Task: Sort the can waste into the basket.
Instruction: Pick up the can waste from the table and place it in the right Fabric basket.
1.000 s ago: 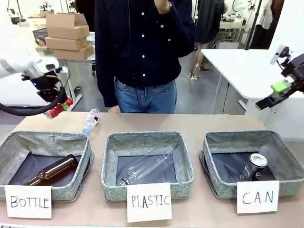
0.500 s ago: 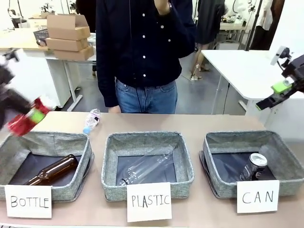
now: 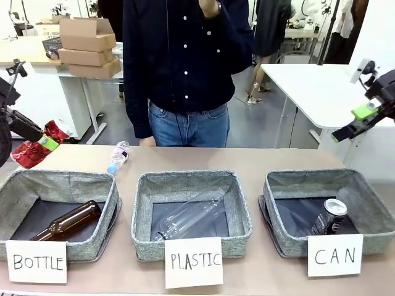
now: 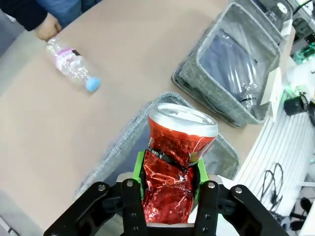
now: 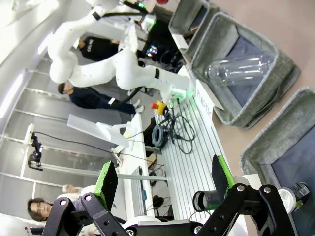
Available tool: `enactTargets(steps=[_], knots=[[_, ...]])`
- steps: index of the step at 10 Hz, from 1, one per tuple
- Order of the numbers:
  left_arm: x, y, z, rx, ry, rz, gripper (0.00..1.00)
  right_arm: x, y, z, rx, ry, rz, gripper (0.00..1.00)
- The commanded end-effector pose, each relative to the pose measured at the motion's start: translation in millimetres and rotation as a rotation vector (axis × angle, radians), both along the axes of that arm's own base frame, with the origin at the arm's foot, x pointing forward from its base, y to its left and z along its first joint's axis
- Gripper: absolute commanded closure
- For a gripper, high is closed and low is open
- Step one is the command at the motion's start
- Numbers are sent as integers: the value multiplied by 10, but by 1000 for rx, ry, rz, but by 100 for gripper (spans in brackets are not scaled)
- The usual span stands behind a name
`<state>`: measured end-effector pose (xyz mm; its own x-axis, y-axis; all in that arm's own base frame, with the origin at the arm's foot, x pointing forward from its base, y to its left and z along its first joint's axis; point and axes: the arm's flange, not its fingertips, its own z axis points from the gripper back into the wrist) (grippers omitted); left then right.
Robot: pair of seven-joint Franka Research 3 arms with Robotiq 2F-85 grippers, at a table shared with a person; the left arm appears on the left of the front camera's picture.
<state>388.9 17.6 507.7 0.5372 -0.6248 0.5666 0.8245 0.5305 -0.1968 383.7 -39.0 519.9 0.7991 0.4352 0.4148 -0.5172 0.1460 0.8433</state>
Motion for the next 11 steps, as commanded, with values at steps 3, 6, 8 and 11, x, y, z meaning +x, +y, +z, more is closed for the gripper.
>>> enactTargets(steps=[3, 6, 8, 11], knots=[[-219, -1933, -24, -172, -239, -434, 56, -615, -923, 656, -409, -215, -428, 0], [-742, -3590, 52, -330, -346, -747, 56, -1496, -2132, 217, -505, -91, -757, 0], [-1012, -4774, -112, -445, -356, -578, 56, -1596, -2201, 66, -453, -104, -752, 0], [-1311, -4433, 85, -373, -337, -671, 56, -1721, -2410, 259, -524, -146, -691, 0]])
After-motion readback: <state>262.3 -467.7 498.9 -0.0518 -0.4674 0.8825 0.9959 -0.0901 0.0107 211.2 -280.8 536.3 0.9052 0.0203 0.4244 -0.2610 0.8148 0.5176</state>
